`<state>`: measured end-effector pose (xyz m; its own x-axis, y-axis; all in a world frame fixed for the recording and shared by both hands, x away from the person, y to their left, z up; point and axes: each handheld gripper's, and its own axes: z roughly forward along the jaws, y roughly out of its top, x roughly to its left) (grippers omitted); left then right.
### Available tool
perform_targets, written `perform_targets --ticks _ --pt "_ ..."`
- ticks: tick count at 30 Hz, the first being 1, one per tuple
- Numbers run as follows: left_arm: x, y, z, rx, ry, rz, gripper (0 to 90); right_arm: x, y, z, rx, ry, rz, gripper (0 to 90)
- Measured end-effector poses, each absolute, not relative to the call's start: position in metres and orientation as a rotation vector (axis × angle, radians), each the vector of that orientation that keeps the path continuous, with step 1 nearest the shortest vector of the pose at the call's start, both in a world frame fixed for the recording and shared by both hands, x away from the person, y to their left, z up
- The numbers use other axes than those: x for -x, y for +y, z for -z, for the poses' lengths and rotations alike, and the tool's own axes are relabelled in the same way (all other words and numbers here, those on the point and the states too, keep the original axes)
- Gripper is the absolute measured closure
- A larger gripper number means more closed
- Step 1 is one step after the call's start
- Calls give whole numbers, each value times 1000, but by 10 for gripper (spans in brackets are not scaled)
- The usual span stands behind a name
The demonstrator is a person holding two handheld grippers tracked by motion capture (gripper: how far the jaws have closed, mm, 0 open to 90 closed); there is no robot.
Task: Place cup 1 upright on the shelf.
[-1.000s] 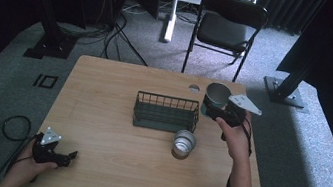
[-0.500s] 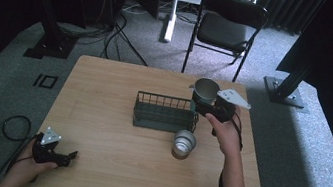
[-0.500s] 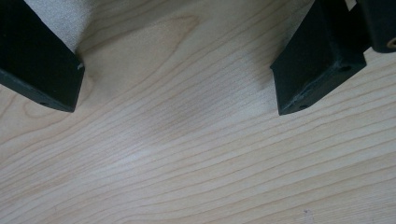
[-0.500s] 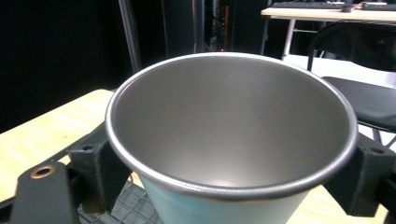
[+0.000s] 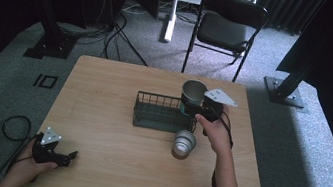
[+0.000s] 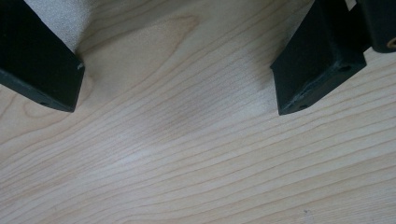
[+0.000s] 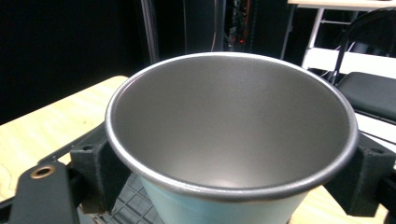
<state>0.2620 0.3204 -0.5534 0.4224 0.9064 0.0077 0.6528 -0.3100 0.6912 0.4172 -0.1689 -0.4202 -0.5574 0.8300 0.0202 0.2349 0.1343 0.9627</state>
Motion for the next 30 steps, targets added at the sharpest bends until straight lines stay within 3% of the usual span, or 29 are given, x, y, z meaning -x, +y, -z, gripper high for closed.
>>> perform_targets --ticks 30 --pt "-262 320 553 -2067 1313 -536 25 -434 -149 457 -1011 2014 -1408 135"
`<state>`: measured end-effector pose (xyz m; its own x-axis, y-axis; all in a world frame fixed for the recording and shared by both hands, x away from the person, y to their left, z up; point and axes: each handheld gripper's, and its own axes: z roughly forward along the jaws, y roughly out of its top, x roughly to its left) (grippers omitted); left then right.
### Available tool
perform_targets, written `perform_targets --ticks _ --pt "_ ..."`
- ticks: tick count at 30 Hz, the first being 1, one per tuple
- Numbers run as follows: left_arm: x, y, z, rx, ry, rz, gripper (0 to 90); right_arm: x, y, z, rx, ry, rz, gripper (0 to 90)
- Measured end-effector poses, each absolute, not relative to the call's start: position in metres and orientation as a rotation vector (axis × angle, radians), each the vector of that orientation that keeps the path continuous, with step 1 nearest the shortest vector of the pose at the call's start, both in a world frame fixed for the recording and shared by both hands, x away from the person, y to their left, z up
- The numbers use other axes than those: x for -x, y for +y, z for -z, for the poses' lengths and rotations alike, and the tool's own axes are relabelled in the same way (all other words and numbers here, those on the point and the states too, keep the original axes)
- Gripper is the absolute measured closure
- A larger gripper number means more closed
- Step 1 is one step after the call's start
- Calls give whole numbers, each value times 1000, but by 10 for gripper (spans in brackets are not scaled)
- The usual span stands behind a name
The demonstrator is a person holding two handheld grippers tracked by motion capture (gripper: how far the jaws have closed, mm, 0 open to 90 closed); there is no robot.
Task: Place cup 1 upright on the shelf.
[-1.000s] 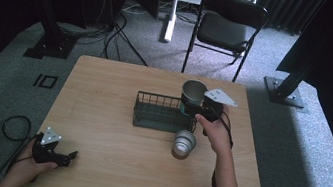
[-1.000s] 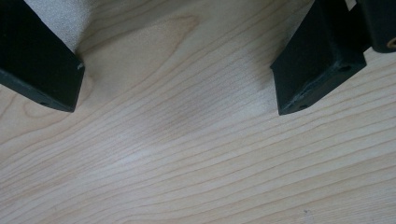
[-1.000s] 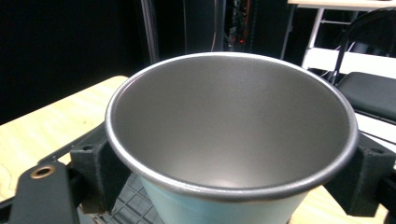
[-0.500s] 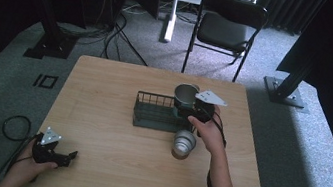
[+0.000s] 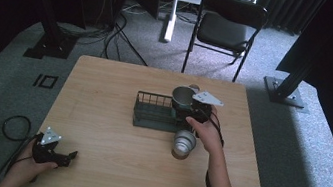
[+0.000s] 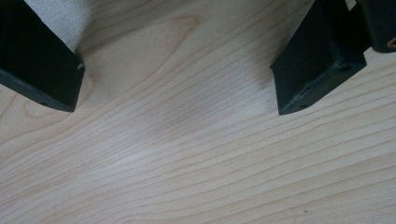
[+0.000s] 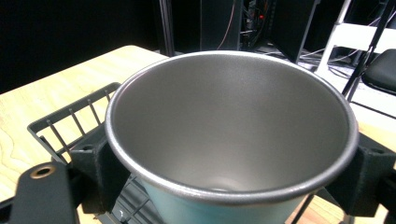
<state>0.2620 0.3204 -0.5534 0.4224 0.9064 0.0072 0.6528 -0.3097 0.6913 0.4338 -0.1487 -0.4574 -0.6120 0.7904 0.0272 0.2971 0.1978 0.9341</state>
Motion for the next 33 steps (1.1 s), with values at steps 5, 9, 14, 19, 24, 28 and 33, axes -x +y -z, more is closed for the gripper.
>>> perform_targets --ticks 5,9,14,19,24,28,33 --pt "-262 320 553 -2066 1313 -536 25 -434 -147 461 -988 2022 -1392 135" --pt "-262 320 553 -2066 1313 -536 25 -434 -148 465 -994 2026 -1393 135" --pt "-262 320 553 -2066 1313 -536 25 -435 -151 471 -997 2024 -1393 135" --pt "-262 320 553 -2067 1313 -536 25 -435 -152 474 -1001 2005 -1422 135" --pt "-262 320 553 -2067 1312 -536 25 -435 -153 476 -999 1984 -1444 134" --pt "-262 320 553 -2067 1312 -536 25 -435 -153 477 -999 1977 -1454 131" --pt "-262 320 553 -2066 1313 -536 25 -435 -154 476 -983 1986 -1443 126"
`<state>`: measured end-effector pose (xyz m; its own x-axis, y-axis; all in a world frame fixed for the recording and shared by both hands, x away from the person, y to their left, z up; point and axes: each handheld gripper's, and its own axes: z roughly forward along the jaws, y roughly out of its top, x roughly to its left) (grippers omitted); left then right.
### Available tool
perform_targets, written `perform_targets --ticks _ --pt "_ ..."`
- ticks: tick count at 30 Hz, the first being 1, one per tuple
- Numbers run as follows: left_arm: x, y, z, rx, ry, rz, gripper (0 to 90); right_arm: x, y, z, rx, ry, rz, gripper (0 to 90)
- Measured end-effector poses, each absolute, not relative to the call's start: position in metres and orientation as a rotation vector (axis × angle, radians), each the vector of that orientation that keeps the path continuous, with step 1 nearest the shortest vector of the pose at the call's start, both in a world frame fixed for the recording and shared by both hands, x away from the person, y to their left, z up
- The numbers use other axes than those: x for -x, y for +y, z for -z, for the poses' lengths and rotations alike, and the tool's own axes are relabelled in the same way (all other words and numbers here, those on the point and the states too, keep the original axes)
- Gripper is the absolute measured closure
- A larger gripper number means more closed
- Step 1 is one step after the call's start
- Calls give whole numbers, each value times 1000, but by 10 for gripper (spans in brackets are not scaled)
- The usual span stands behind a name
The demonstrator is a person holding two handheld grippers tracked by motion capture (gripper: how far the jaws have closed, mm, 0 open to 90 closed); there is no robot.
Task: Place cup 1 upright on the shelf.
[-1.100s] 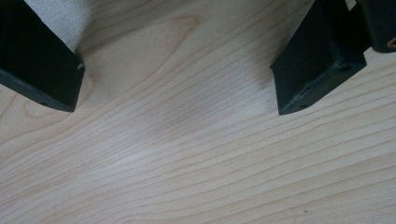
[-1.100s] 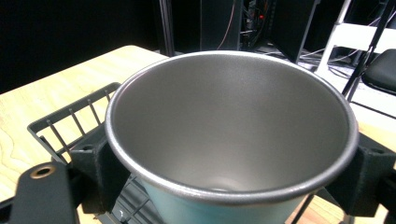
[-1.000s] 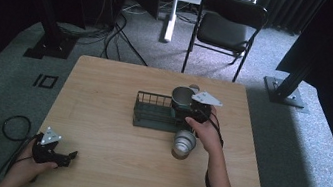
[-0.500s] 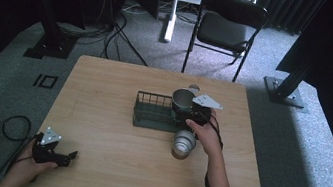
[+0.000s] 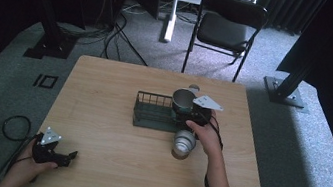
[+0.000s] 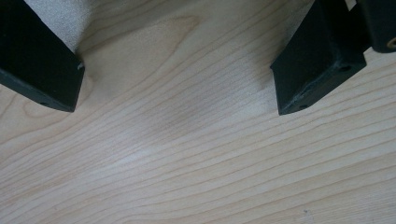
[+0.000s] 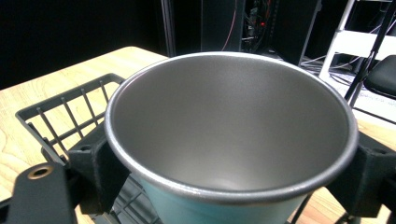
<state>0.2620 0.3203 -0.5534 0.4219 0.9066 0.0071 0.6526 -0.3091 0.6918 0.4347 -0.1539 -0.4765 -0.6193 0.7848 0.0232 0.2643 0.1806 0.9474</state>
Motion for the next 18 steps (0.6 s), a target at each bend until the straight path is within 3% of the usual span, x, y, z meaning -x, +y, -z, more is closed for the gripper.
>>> perform_targets --ticks 18 --pt "-262 320 553 -2068 1313 -536 25 -426 -167 472 -964 2002 -1450 114"
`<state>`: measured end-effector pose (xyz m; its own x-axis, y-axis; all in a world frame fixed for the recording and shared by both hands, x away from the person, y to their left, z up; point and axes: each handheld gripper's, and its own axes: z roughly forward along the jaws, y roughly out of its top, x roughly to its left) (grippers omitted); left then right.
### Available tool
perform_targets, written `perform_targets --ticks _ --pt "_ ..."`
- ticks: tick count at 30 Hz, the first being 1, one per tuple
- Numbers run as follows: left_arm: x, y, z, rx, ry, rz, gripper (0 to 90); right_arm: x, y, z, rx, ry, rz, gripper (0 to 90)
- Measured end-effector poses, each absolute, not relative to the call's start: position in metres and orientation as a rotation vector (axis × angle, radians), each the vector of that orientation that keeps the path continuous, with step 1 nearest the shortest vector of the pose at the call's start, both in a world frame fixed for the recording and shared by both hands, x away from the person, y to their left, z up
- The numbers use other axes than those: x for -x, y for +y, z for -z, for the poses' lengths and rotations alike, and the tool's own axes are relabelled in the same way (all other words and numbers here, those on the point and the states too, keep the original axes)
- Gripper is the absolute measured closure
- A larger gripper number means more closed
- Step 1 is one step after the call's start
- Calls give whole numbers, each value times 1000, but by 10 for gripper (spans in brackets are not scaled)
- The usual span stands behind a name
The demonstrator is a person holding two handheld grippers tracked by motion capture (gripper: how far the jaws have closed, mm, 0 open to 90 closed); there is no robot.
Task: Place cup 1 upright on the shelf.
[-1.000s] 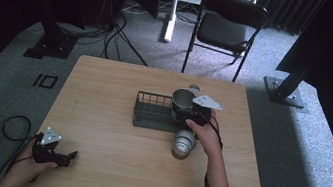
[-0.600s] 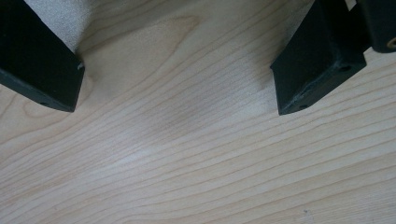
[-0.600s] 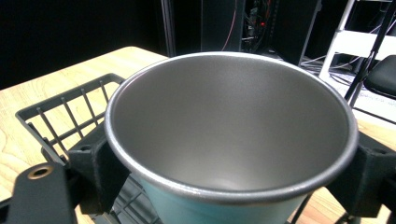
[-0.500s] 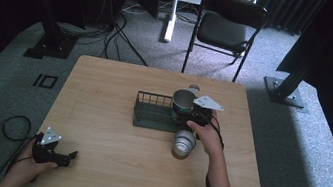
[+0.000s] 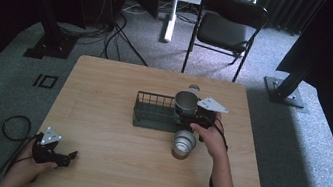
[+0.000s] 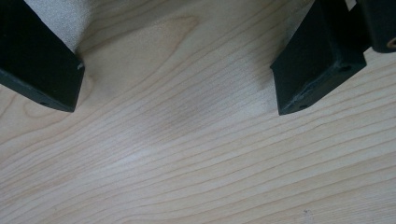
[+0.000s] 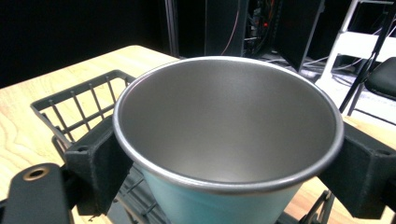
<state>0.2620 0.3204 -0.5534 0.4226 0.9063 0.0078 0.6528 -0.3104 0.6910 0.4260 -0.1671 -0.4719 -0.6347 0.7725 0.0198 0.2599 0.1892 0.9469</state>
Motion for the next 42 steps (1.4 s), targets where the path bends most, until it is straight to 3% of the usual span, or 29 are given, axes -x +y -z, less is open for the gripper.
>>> perform_targets --ticks 42 --pt "-262 320 553 -2067 1313 -536 25 -396 -211 479 -973 1969 -1444 114"
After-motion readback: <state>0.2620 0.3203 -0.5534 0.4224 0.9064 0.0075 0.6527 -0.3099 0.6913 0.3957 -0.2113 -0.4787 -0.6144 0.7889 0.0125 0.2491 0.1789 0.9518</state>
